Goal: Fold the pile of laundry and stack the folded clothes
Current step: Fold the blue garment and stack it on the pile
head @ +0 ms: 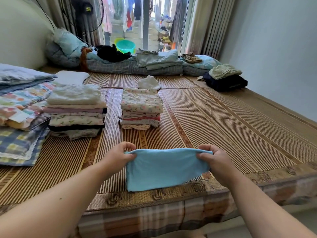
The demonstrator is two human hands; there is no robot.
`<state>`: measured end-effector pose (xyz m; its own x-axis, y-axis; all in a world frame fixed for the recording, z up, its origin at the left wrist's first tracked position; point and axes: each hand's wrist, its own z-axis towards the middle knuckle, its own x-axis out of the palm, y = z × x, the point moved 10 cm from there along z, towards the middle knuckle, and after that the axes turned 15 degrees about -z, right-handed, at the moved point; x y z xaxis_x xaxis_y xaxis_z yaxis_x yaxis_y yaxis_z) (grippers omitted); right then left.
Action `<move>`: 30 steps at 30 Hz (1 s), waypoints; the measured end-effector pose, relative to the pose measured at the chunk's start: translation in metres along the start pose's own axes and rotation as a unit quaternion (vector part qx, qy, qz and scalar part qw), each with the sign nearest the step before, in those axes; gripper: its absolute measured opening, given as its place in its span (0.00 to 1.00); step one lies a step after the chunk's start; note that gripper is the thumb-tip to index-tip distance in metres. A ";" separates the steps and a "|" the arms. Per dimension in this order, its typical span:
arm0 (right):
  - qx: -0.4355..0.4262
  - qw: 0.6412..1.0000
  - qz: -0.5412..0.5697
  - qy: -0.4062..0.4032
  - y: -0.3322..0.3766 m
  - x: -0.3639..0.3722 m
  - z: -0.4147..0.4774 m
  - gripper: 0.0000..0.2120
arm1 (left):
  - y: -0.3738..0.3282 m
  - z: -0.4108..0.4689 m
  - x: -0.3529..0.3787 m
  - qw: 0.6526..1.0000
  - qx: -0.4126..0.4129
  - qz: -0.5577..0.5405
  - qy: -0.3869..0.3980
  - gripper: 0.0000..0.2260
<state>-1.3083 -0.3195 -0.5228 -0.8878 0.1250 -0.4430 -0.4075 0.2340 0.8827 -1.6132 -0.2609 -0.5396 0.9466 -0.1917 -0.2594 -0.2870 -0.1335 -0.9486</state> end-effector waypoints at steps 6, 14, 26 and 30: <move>-0.023 0.992 -0.055 -0.110 0.039 -0.013 -0.002 0.05 | -0.018 -0.014 -0.007 0.990 -0.041 -0.134 -0.034 0.05; -0.098 0.967 -0.225 -0.064 0.101 0.050 -0.020 0.09 | -0.081 -0.048 0.059 0.983 -0.059 -0.143 0.095 0.07; -0.084 0.986 0.003 0.147 0.130 0.090 -0.042 0.07 | -0.117 -0.061 0.020 0.990 0.124 -0.034 0.063 0.28; -0.057 0.974 0.113 0.187 0.141 0.089 -0.036 0.12 | -0.073 -0.050 0.001 0.978 0.053 -0.200 0.033 0.40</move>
<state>-1.4526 -0.3104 -0.4321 -0.9647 -0.2038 -0.1665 -0.1954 0.1308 0.9720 -1.5991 -0.3003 -0.4613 0.9673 -0.2077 0.1454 0.1244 -0.1108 -0.9860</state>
